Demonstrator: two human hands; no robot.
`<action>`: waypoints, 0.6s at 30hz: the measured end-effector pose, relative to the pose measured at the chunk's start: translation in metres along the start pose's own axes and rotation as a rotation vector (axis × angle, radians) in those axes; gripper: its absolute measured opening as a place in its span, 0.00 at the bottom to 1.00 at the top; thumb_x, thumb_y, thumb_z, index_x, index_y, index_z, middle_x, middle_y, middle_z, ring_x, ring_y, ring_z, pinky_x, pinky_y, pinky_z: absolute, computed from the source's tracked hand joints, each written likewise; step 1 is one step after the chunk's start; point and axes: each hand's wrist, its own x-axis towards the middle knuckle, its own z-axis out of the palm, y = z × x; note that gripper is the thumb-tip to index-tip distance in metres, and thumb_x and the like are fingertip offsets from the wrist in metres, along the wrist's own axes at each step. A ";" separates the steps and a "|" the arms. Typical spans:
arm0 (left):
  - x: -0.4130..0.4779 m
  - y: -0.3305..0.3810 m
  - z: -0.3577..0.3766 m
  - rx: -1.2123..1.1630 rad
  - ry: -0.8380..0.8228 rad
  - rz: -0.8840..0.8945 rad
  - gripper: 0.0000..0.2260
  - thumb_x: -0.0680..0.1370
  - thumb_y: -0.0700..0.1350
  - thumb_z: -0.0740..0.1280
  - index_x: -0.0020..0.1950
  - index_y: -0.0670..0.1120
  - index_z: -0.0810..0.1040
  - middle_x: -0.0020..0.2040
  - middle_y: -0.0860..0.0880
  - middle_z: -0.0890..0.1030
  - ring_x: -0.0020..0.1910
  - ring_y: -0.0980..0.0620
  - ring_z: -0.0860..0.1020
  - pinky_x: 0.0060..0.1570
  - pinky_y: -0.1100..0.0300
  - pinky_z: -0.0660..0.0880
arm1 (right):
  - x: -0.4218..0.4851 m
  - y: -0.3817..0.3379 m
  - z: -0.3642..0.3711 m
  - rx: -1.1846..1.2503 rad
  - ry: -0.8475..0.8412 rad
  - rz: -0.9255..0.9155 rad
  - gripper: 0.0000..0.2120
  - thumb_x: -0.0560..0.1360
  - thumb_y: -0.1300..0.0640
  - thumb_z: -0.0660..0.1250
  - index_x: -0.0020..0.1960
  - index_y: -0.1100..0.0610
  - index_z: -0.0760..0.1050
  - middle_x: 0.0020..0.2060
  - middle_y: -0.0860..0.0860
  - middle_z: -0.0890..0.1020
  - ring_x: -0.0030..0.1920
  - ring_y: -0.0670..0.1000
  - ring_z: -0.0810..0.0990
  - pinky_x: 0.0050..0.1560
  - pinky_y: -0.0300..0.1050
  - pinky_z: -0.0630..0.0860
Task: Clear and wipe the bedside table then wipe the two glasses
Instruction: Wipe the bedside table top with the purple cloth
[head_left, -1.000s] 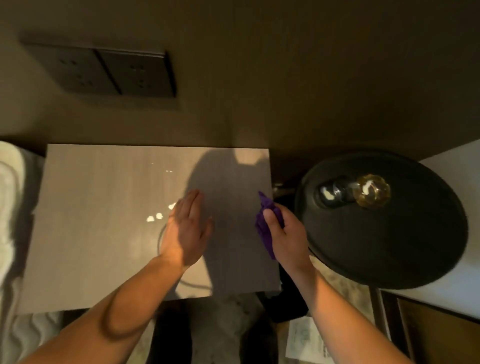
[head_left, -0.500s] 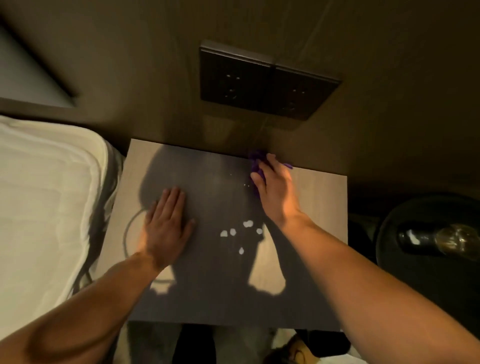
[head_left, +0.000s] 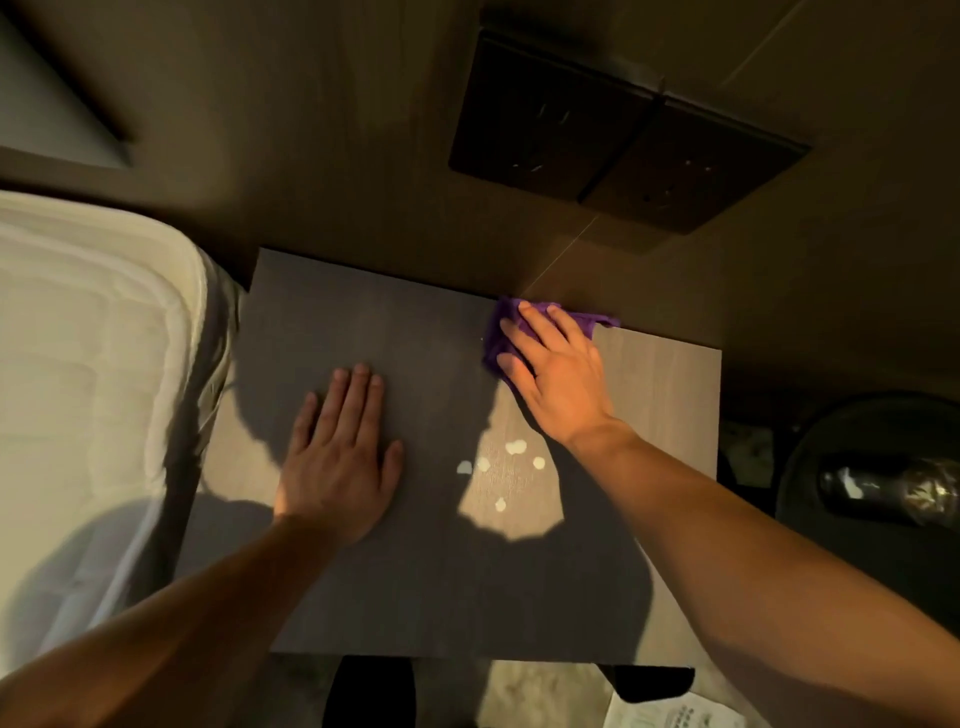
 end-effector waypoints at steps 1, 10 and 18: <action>0.000 0.000 0.001 0.002 0.005 0.002 0.34 0.84 0.61 0.50 0.86 0.46 0.51 0.86 0.45 0.54 0.85 0.46 0.51 0.82 0.43 0.50 | 0.002 -0.001 0.004 0.033 0.000 0.011 0.23 0.84 0.40 0.56 0.77 0.44 0.70 0.80 0.47 0.67 0.81 0.56 0.59 0.77 0.58 0.61; 0.000 0.001 0.000 0.042 0.015 0.004 0.34 0.84 0.62 0.47 0.86 0.47 0.46 0.87 0.46 0.49 0.85 0.48 0.45 0.83 0.45 0.46 | -0.010 -0.005 0.031 0.139 0.082 0.073 0.21 0.84 0.38 0.54 0.76 0.35 0.68 0.81 0.44 0.62 0.83 0.57 0.50 0.79 0.60 0.48; -0.017 -0.009 -0.002 0.043 0.007 0.052 0.33 0.84 0.64 0.44 0.86 0.50 0.45 0.87 0.48 0.48 0.85 0.49 0.43 0.84 0.45 0.45 | -0.077 -0.024 0.057 0.099 0.100 0.096 0.21 0.84 0.39 0.53 0.76 0.35 0.67 0.79 0.44 0.65 0.82 0.57 0.55 0.78 0.61 0.57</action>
